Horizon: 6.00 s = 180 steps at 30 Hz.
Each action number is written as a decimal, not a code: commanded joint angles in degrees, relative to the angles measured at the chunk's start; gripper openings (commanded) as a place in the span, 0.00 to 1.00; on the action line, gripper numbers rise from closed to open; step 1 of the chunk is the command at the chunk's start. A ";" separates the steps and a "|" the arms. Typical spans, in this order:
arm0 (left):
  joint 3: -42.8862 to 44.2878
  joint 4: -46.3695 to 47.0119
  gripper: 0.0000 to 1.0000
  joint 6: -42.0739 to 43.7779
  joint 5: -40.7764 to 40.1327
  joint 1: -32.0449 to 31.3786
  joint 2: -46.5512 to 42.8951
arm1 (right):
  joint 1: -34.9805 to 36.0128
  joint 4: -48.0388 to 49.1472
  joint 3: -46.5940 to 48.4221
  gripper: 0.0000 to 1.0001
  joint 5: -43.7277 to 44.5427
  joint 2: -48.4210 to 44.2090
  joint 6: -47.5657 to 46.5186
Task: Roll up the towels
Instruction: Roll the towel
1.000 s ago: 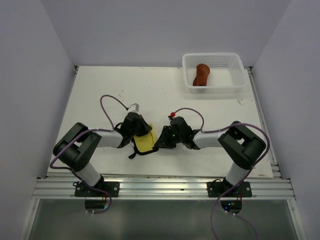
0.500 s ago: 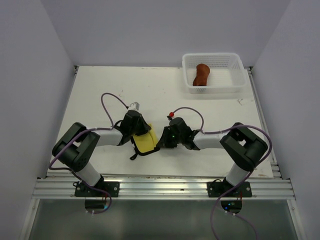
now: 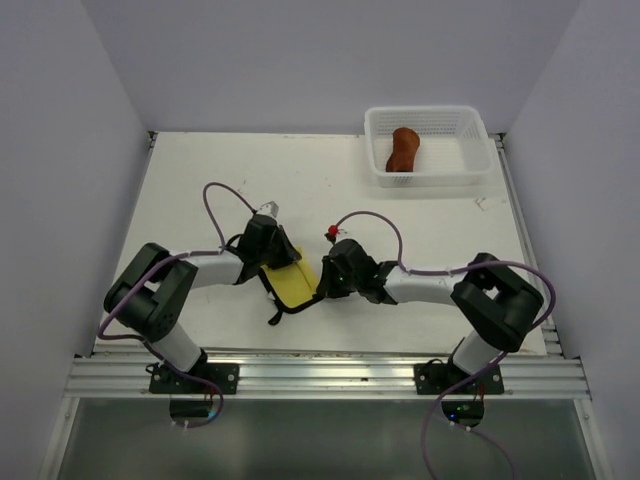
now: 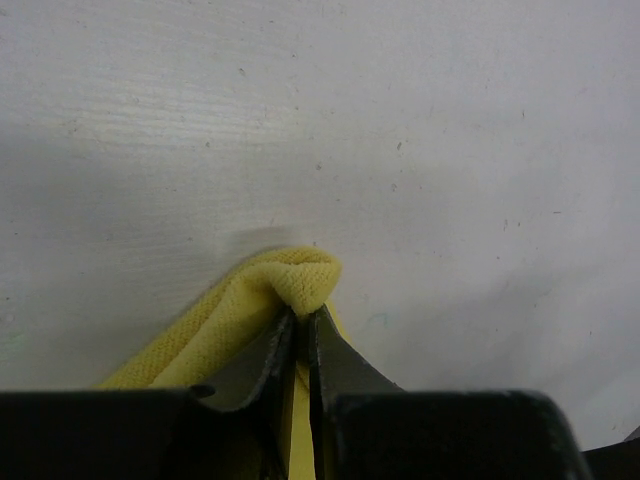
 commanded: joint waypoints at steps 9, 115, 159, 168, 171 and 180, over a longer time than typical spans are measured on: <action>5.36 -4.85 0.26 2.68 -1.31 3.94 -2.46 | 3.29 -13.60 4.24 0.00 8.29 -1.87 -4.98; 18.73 -40.28 0.45 6.03 -17.83 -11.00 9.76 | 10.14 -4.02 -3.41 0.00 20.24 -5.38 -2.52; 11.00 -6.71 0.00 1.81 -5.36 -5.55 -0.88 | 25.17 -17.54 1.86 0.00 41.86 -8.56 -14.73; 9.16 -1.09 0.00 0.40 -2.03 -4.93 1.58 | 28.25 -24.32 6.08 0.00 45.03 -3.54 -13.95; 8.63 0.32 0.00 -0.13 -1.66 -4.93 2.11 | 28.69 -25.64 6.43 0.00 46.25 -2.92 -14.21; 5.99 5.86 0.00 -0.57 -0.61 -4.93 0.53 | 31.50 -27.14 8.10 0.00 50.73 0.15 -19.39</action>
